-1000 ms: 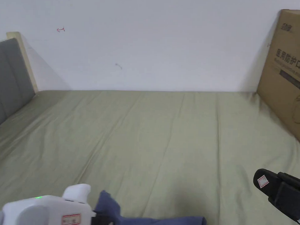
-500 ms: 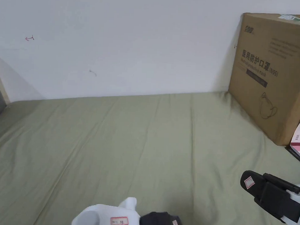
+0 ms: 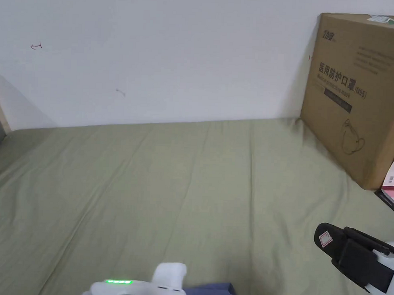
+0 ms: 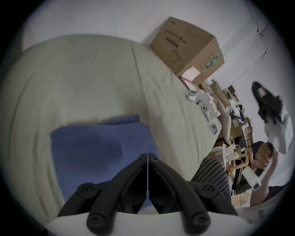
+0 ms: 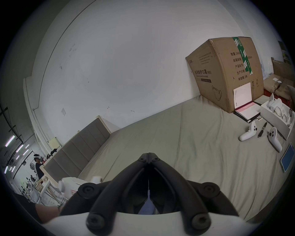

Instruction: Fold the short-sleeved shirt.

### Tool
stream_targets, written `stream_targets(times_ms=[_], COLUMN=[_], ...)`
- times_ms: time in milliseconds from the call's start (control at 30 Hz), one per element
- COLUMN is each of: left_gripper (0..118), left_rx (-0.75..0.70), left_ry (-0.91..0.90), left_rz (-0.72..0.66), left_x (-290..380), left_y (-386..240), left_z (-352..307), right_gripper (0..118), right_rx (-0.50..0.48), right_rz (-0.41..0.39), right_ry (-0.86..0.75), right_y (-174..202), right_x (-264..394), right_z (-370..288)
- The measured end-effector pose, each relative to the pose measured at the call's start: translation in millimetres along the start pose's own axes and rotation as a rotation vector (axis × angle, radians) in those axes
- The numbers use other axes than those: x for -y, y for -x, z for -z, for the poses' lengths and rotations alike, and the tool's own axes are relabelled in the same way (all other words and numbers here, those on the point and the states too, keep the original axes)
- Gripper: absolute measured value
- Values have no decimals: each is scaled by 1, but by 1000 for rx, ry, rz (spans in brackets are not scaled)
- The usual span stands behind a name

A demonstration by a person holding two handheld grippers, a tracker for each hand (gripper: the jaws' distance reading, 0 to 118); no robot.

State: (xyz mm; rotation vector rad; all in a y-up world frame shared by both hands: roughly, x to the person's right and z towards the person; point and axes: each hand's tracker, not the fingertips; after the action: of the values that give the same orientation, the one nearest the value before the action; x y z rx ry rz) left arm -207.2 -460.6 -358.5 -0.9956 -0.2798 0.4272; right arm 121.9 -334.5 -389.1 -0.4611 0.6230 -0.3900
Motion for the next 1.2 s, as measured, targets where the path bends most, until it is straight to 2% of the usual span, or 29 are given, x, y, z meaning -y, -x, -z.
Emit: stream_targets(times_ms=[67, 200, 300, 400, 467, 600, 667, 733, 833, 900, 1000, 1067, 1133, 1200], left_gripper=[1, 0, 0, 1, 1, 1, 0, 0, 0, 0, 0, 0, 0, 0], left_rx=[-68, -110, -2, 210, 320, 149, 39, -113, -321, -441, -547, -620, -669, -715], left_ry=[70, 175, 140, 143, 127, -264, -471, -680, -912, -1015, -1133, -1175, -1197, -1194], left_rz=[8, -9, -115, -229, -292, -126, -8, 88, 137, 158, 206, 216, 220, 220], left_x=[2, 14, 14, 13, 15, 3, 1, 2, 3, 3, 9, 14, 20, 27], left_y=[-3, -1, -1, 1, -5, -21, -30, -40, -48, -50, -50, -48, -43, -37], left_z=[30, 82, 82, 69, 55, -29, -81, -130, -183, -202, -221, -222, -217, -205], right_gripper=[0, 0, 0, 0, 0, 0, 0, 0, 0, 0, 0, 0, 0, 0], right_rx=[5, 21, 22, -4, -16, -68, -155, -159, -89, -10, 26, 122, 181, 259], right_rz=[9, 6, 28, 85, 92, 87, 69, -58, -320, -405, -455, -478, -462, -410], right_ry=[3, 15, 36, 46, 53, 49, -17, -125, -309, -396, -447, -501, -480, -391], right_y=[-1, -4, -7, -8, -6, 9, 22, 44, 76, 90, 98, 95, 85, 73], right_x=[1, 6, 12, 17, 17, 6, -4, -14, -18, -20, -17, -8, 1, 8], right_z=[2, 6, 10, 14, 16, 10, -4, -20, -35, -36, -30, -22, -11, 2])
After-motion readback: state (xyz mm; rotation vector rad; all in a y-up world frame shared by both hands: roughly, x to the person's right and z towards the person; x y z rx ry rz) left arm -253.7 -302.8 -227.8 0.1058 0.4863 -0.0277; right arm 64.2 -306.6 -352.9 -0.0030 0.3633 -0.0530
